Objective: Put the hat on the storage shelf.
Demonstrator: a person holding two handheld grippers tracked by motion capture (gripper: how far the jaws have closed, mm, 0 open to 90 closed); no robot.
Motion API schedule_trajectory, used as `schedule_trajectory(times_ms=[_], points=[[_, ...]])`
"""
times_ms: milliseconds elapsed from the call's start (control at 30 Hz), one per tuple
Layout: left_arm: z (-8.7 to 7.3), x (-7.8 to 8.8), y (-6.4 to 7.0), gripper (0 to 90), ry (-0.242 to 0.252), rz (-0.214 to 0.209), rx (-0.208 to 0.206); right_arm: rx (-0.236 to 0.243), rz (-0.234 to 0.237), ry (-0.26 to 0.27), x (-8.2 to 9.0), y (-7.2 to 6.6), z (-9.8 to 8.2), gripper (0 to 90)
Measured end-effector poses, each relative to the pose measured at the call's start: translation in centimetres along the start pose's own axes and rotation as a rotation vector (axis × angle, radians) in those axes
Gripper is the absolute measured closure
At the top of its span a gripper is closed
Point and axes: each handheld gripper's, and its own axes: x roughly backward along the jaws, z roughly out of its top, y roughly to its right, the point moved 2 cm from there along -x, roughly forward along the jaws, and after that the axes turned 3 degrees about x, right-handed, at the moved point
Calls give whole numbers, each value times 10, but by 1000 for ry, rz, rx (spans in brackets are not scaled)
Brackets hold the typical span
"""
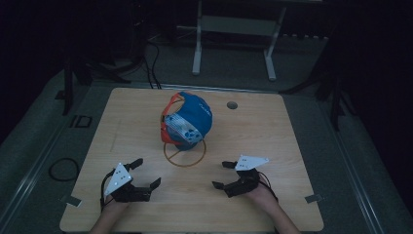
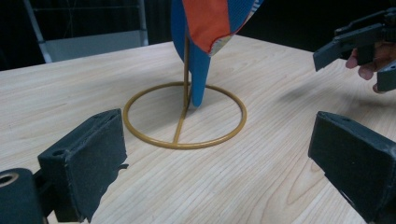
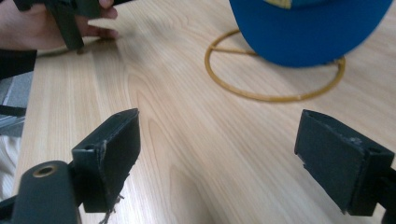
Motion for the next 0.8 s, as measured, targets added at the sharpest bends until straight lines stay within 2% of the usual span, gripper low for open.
schedule_trajectory(times_ms=[233, 400, 500, 700, 800], points=[[0, 0, 0, 44, -2, -3, 0, -28, -8, -32, 6, 4, -19, 144], [0, 0, 0, 44, -4, -7, 1, -24, -8, -29, 10, 4, -23, 148], [-1, 0, 0, 44, -3, -8, 6, 9, -18, -7, 16, 2, -26, 148], [0, 1, 0, 44, 2, -17, 9, 67, -44, -29, 23, 3, -31, 148], [-1, 1, 0, 44, -1, -18, 11, 76, -50, -21, 29, 7, -32, 148]])
